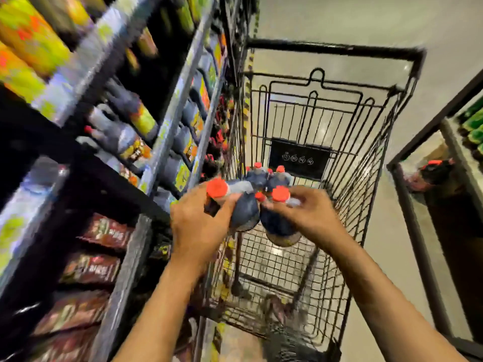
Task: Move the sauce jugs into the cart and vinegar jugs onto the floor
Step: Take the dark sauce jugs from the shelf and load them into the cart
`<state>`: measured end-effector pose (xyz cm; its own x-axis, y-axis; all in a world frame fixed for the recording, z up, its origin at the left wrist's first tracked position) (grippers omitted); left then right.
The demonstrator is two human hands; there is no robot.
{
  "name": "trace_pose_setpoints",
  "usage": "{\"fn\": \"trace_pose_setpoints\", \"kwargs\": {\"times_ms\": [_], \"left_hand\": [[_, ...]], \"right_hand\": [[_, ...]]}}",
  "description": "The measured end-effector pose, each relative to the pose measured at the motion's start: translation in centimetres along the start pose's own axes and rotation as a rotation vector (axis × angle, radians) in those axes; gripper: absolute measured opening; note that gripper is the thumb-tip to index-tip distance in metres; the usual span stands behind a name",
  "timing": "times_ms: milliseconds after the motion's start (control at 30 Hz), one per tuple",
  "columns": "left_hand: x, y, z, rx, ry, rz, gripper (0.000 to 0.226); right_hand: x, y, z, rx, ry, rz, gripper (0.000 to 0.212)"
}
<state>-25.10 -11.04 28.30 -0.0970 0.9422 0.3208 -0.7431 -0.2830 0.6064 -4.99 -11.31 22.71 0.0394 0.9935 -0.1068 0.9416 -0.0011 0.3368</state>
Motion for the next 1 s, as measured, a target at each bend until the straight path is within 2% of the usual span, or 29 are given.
{"fn": "trace_pose_setpoints", "kwargs": {"times_ms": [100,233,400,533,633,667,767,867,1000], "left_hand": [[-3.0,8.3,2.7,0.049,-0.059,0.121,0.035],[-7.6,18.1,4.2,0.007,-0.018,0.243,0.039],[-13.9,28.5,7.5,0.207,-0.185,0.372,0.035],[-17.6,35.9,8.2,0.271,-0.192,0.482,0.034],[-20.0,40.5,8.2,0.317,-0.16,0.574,0.037],[-20.7,41.9,8.0,0.319,-0.136,0.605,0.037],[-22.4,45.2,7.5,0.406,-0.097,0.692,0.038],[-23.5,47.4,7.3,0.516,-0.089,0.768,0.036],[-24.3,48.8,5.9,0.624,-0.006,0.849,0.036]], "right_hand": [[-3.8,-2.3,-5.9,0.05,0.097,-0.083,0.024],[-8.6,-6.1,-11.8,0.144,0.173,-0.213,0.027],[-13.8,-11.7,-19.2,0.146,0.371,-0.366,0.03],[-17.2,-16.4,-24.7,0.208,0.487,-0.482,0.049],[-19.2,-19.9,-28.8,0.227,0.583,-0.581,0.029],[-19.9,-21.0,-30.2,0.223,0.625,-0.617,0.028],[-21.2,-23.8,-33.8,0.288,0.721,-0.689,0.043],[-21.9,-26.2,-36.6,0.352,0.81,-0.749,0.022],[-21.8,-28.4,-39.1,0.458,0.87,-0.795,0.027]]}}
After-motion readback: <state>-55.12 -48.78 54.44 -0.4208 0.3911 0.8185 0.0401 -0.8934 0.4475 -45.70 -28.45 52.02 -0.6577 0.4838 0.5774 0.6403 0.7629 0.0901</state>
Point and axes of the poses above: each hand's wrist, its own x-axis towards the middle knuckle, its own y-axis out of the back of the hand, z = x × y, the point moved 9 cm from there along x, towards the middle knuckle, and after that the axes turned 4 degrees about y, right-handed, at the moved point
